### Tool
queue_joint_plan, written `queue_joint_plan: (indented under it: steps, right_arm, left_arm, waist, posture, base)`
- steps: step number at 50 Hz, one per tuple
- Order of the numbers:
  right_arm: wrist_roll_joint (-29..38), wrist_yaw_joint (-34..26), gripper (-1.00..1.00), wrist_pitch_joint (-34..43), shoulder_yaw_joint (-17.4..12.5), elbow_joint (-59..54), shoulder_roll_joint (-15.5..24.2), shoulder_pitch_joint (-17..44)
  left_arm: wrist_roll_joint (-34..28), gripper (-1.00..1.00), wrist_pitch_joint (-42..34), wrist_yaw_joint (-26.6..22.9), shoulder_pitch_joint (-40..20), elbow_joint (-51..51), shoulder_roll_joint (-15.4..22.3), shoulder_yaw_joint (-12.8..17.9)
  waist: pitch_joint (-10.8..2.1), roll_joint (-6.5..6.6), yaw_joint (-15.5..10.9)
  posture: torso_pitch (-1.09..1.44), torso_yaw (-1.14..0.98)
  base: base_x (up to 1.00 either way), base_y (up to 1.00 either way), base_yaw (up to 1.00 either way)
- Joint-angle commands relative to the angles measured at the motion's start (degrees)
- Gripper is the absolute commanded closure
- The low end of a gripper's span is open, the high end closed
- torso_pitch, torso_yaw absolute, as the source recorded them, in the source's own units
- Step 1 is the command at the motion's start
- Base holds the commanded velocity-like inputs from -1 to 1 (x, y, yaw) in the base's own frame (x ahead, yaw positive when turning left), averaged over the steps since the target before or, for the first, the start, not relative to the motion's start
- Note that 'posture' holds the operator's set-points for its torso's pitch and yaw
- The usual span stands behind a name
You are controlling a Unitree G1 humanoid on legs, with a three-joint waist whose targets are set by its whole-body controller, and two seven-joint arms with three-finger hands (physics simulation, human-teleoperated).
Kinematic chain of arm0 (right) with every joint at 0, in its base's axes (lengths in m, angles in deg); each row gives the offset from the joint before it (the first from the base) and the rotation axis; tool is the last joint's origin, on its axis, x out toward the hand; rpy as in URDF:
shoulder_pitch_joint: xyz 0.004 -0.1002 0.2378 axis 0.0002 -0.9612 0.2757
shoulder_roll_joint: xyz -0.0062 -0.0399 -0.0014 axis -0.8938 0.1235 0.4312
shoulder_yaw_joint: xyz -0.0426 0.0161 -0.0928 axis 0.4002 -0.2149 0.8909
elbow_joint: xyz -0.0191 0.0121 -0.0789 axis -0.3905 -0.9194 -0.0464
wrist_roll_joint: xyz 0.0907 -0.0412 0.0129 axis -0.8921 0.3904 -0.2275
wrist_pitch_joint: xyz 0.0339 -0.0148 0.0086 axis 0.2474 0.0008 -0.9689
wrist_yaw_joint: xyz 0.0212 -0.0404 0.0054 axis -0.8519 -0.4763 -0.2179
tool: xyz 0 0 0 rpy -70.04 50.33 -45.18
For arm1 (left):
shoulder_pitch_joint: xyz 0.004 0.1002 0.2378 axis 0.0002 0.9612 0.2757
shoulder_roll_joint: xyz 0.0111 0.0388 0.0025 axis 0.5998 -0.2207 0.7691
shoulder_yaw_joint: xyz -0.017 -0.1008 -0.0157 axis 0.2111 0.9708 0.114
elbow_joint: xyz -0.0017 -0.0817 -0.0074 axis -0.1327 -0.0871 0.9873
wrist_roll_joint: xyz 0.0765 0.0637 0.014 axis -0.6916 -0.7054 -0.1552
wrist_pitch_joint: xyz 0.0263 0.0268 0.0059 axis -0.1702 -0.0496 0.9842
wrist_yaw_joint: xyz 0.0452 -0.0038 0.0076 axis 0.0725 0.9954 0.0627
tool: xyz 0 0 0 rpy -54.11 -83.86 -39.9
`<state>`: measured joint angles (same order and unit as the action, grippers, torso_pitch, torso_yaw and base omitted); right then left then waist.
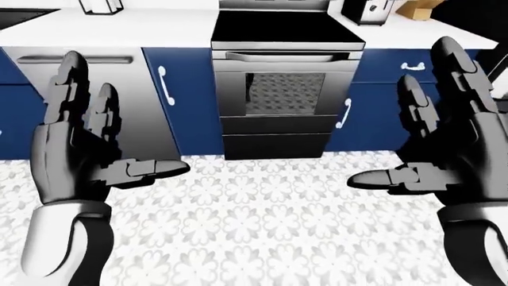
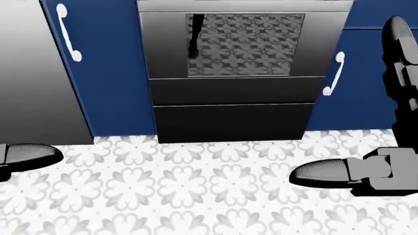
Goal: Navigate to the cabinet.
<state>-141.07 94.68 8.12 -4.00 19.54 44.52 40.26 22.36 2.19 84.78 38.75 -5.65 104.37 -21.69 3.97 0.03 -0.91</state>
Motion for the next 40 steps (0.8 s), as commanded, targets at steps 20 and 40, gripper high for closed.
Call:
queue_joint_plan:
  steps: [20,40]
  right_arm:
    - [2.08,-1.1,-1.0,-1.52,-0.57,0.41,-0.34,-0.62]
    - [0.77,-0.25,-1.0,-0.62,-2.07,0.41,-0.85,-0.12]
  left_arm:
    - [-0.94,-1.0,1.21,-1.24,0.1,2.1,-0.58,0.39]
    - [-0.89,-1.0,0.86,-1.09,-0.48,1.87,-0.43,-0.25]
  waist:
    - [-0.61,-1.07,0.62]
    - [-1.5,-3.18,1.19]
  posture:
    - [0.0,0.0]
    - [0.0,0.0]
  base:
    - [-0.13,-1.0,0.0]
    - [-0.09,-0.51,0.0]
